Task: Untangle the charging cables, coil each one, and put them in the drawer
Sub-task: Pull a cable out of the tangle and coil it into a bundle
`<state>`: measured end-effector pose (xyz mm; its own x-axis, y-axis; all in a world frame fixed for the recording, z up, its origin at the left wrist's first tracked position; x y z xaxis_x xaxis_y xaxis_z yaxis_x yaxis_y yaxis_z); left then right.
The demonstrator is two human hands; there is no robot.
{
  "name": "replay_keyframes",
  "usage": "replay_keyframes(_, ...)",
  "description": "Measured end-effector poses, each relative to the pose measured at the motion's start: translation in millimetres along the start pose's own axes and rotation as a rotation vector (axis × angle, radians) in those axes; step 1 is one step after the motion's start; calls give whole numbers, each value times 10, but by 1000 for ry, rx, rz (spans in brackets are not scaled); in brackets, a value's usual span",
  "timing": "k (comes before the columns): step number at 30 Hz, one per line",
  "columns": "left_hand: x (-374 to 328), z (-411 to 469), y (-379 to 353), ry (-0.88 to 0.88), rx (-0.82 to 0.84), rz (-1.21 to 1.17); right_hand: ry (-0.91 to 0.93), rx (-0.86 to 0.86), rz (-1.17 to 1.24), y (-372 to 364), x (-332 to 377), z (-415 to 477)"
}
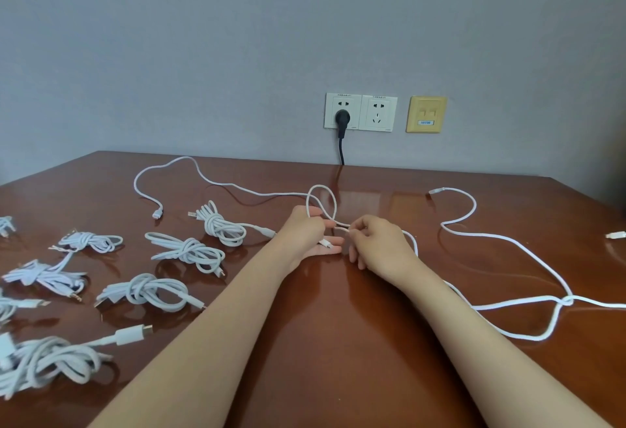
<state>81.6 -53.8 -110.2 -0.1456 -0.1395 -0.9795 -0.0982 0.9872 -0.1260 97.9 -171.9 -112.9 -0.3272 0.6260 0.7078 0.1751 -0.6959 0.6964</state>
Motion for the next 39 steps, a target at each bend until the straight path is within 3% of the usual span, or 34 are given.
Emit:
replay_keyframes(5,8,52,-23,29,-126,-39,-84,49,186,-47,16,-2)
replay_keyframes(9,-11,106,-2,54,-244,-244,-60,-6,75,-25,15,-8)
replay_keyframes(16,43,34,13,84,108,-318,54,188,-212,-64,128,-93)
replay_keyframes(25,19,58,186,108,178,-592,21,276,-279,7,152,-114)
replay_keyframes(30,21,76,198,140,282,-445,91,327,-231,53,224,-192)
replay_keyframes(35,56,114,153,163,241,-437,181,296,18,149,286,-248)
replay_keyframes(39,63,120,174,184,187,-590,210,337,16,131,283,-237)
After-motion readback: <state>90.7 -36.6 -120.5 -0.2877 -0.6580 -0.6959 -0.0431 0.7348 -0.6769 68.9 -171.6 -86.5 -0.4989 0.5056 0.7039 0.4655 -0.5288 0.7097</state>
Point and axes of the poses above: each hand's wrist, its own z-axis towards the middle knuckle, its own y-axis out of the back of the hand, x = y × z, the point moved 3 cm from there along z, towards the middle knuckle, and after that the axes turned 5 degrees about x, right-handed, at the moved point
